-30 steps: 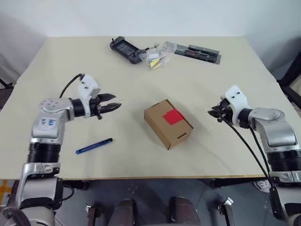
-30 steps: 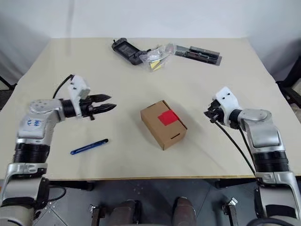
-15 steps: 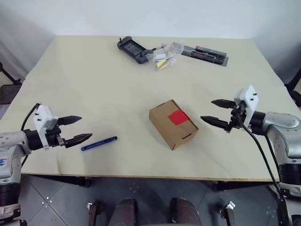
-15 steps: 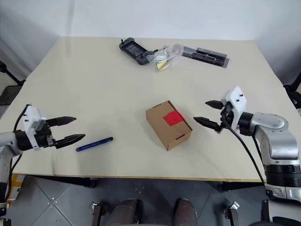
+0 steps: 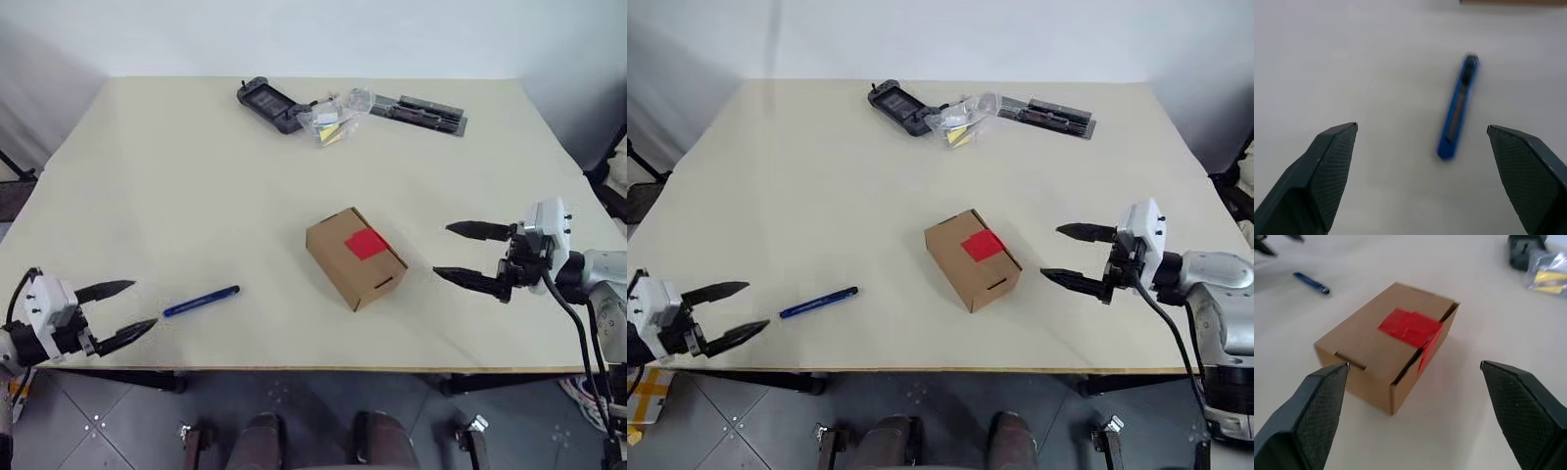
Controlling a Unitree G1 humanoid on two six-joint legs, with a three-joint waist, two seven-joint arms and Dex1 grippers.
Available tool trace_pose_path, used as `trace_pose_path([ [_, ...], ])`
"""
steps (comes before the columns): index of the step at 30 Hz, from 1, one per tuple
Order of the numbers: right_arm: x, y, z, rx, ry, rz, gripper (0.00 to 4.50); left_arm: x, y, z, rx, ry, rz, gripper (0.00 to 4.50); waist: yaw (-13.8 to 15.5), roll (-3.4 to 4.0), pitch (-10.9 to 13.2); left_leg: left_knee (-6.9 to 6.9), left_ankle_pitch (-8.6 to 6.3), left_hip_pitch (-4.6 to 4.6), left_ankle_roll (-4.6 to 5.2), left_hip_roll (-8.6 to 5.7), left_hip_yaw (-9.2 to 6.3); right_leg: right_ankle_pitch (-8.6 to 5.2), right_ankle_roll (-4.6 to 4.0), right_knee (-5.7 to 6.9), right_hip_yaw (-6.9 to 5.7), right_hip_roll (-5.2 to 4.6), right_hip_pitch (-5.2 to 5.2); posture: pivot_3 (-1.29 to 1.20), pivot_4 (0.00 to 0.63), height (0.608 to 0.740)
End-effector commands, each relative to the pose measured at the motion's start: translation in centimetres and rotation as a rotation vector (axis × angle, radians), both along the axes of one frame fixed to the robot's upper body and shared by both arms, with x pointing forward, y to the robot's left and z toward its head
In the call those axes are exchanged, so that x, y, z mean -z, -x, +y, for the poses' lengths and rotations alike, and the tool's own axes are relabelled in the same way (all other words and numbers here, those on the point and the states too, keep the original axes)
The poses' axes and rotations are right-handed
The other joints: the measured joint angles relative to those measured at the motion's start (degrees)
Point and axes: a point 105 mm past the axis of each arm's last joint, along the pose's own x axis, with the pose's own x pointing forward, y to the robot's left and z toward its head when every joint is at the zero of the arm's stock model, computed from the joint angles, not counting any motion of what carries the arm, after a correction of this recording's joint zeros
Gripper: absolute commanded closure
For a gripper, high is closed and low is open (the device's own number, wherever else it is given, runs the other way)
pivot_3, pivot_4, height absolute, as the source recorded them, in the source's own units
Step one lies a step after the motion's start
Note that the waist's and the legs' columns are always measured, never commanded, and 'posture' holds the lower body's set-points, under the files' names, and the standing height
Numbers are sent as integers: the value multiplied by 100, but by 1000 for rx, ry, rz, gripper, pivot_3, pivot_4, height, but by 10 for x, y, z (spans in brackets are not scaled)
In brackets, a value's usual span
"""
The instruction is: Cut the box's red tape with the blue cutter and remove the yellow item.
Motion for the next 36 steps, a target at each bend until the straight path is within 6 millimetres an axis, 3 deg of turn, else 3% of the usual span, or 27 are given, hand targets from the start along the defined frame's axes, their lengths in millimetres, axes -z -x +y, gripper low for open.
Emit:
trace_pose_path([
  [1, -13, 1, 9, -29, -18, -52, 30, -4, -2, 0, -7, -48, 2, 0, 3, 0, 0, 0, 0, 0, 0, 1, 0, 0, 0, 2, 0, 1, -2, 0, 150, 740],
  [6, -21, 6, 21, -69, -66, -51, 30, 1, -4, -7, 47, -50, 37, 0, 13, 0, 0, 2, -1, -1, 1, 0, 1, 0, -1, -1, 1, 1, -1, 0, 150, 740],
  [11, -21, 5, 36, -99, -60, -61, 30, 25, -24, -22, 88, -105, 142, 0, 22, 0, 0, 4, -1, 0, 1, 0, 1, 1, -1, 3, 1, 1, -1, 0, 150, 740],
  [15, -22, 7, 40, -101, -52, -64, 30, 32, -38, -30, 128, -145, 143, 0, 34, 5, -1, 4, -1, 0, 1, -2, 3, 2, -3, 6, 1, 0, -2, 0, 150, 740],
  [19, -25, 9, 41, -91, -39, -80, 30, 48, -37, -28, 188, -236, 204, 0, 46, 22, -12, 7, 0, 3, 0, -2, 3, 2, -3, 8, 1, 0, 1, 0, 150, 740],
  [22, -29, 12, 41, -87, -29, -97, 0, 51, -27, -27, 267, -269, 230, 560, 26, 34, -19, 6, 0, 10, 1, -1, 7, 2, -3, 8, 3, 1, 4, 0, 150, 740],
  [29, -34, 15, 42, -88, -16, -107, 0, 51, -28, -28, 299, -269, 210, 2637, 9, 63, -36, -6, -1, 35, 1, 3, 31, 2, -3, 18, 19, 0, 2, 0, 150, 740],
  [34, -48, 20, 64, -171, 27, -136, 0, 49, -30, -30, 318, -268, 194, 4150, 14, 69, -35, -6, -4, 73, 6, 6, 68, 1, -5, 38, 59, 0, 5, 0, 150, 740],
  [36, -48, 21, 78, -194, 81, -139, 0, 49, -31, -31, 319, -272, 185, 4423, 12, 70, -36, -6, -5, 83, 7, 9, 75, 1, -6, 45, 68, 1, 5, 0, 150, 740],
])
